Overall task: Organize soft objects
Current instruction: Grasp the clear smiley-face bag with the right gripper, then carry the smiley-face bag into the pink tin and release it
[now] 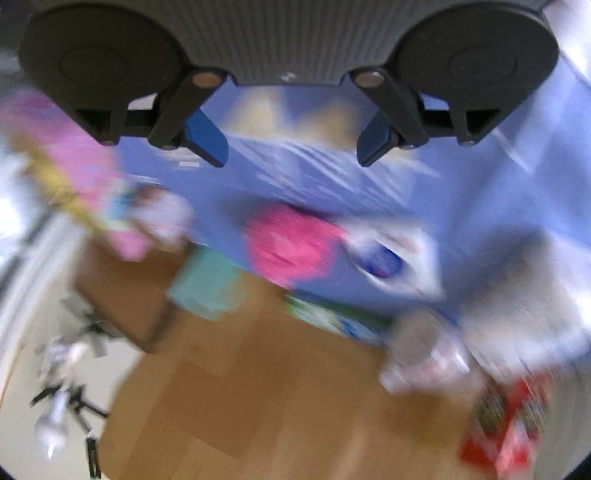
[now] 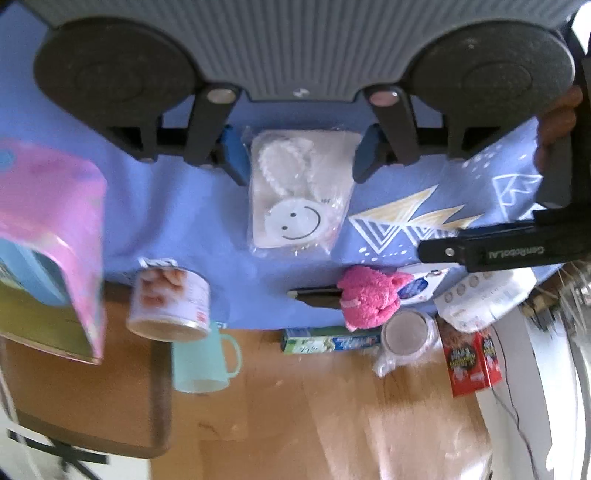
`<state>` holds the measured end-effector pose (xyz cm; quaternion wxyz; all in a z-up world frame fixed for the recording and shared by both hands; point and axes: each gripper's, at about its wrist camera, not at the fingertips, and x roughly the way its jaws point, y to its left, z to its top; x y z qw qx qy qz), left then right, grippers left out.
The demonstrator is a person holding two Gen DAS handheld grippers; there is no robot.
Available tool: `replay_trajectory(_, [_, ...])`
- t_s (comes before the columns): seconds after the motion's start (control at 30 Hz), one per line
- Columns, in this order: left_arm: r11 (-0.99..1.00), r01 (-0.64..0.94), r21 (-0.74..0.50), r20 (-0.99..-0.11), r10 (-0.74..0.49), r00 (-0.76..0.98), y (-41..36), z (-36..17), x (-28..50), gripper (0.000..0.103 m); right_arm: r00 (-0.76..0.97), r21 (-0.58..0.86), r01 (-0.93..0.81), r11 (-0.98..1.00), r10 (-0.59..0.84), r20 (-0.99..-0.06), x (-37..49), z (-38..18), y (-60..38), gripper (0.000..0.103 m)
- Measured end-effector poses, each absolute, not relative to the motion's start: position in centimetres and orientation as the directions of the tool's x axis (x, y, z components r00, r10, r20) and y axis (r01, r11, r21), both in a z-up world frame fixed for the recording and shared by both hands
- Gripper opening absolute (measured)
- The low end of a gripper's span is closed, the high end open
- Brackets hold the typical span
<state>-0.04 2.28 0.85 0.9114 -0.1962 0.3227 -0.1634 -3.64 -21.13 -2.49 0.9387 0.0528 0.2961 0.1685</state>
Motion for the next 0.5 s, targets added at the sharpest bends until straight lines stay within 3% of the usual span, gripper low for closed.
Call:
replay_trajectory(0.07, [0.83,0.228,-0.51,-0.534,-0.513,0.672,0.2,1.0,-0.4,0.08,0.771,0.222,-0.278,0.934,0.356,-0.528,-4.5,-2.7,-21.5,0.061])
replay_trajectory(0.2, [0.824,0.285,-0.49,-0.585,-0.553,0.594,-3.5,1.4,-0.9,0.08,0.768,0.326,-0.265,0.907,0.403,-0.498,-5.0,-2.9,-22.9,0.057])
replay_trajectory(0.37, [0.839,0.284,-0.463,-0.6,-0.533,0.597,-5.0,1.5,-1.1,0.08,0.741,0.499,-0.27,0.823,0.509,-0.438,-4.8,-3.7,-25.2,0.057])
replay_trajectory(0.5, [0.811,0.296,-0.504,-0.591,-0.574,0.567,-6.4,1.4,-1.1,0.069,0.728,0.488,-0.324,0.811,0.543,-0.419,-5.7,-3.6,-24.9,0.057])
